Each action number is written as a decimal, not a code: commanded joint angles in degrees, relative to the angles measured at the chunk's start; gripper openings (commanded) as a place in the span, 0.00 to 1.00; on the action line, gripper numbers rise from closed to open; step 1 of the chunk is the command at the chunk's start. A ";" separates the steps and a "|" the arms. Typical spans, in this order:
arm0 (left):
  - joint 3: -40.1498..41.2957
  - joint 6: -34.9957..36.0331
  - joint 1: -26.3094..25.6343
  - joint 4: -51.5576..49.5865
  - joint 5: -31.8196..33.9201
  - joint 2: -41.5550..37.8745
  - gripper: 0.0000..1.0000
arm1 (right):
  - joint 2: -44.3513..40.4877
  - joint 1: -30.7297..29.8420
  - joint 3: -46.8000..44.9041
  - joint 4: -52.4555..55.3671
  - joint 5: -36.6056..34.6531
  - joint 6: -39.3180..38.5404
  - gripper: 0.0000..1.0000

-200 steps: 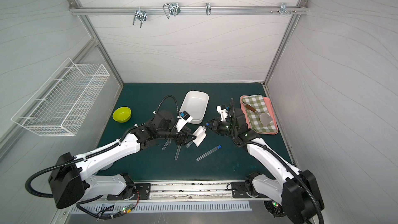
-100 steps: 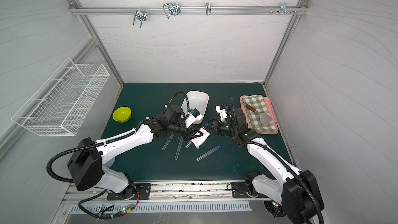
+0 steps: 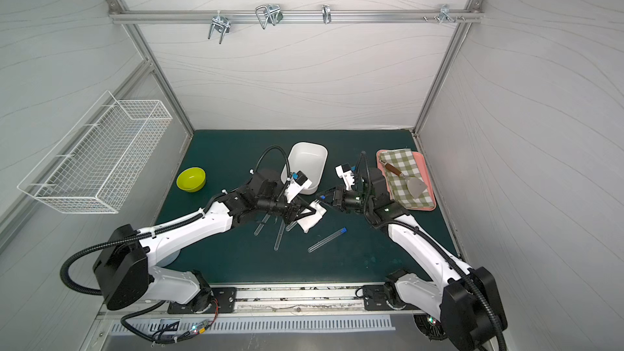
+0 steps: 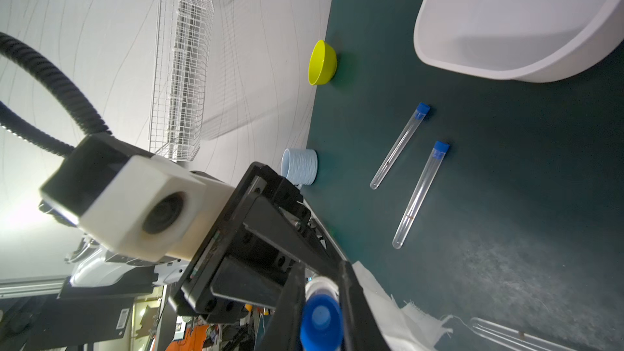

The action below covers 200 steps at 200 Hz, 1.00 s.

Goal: Wipe the exteriors of test tubes
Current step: Wipe the dirt from the test tube.

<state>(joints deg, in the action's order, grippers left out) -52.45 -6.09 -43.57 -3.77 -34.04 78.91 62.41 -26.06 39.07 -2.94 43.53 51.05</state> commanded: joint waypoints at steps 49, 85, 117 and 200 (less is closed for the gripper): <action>-0.11 -1.45 -0.21 -4.16 0.14 -0.40 0.27 | 1.01 3.42 2.31 -2.02 -3.46 -0.16 0.00; 0.78 -3.34 -0.83 -1.79 0.41 0.90 0.28 | 0.25 3.43 2.27 -1.54 -4.41 -0.20 0.00; 1.38 -3.76 -0.84 -1.17 0.30 0.56 0.24 | 0.16 3.43 2.26 -1.63 -4.48 -0.31 0.00; -6.03 0.15 -0.73 -2.73 0.90 4.15 0.25 | -0.17 2.25 1.20 -1.46 -1.10 -0.95 0.00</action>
<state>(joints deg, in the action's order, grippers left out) -53.58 -7.68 -43.99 -7.40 -32.86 81.25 63.29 -23.07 39.92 -3.57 41.60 50.85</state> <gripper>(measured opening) 0.246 0.175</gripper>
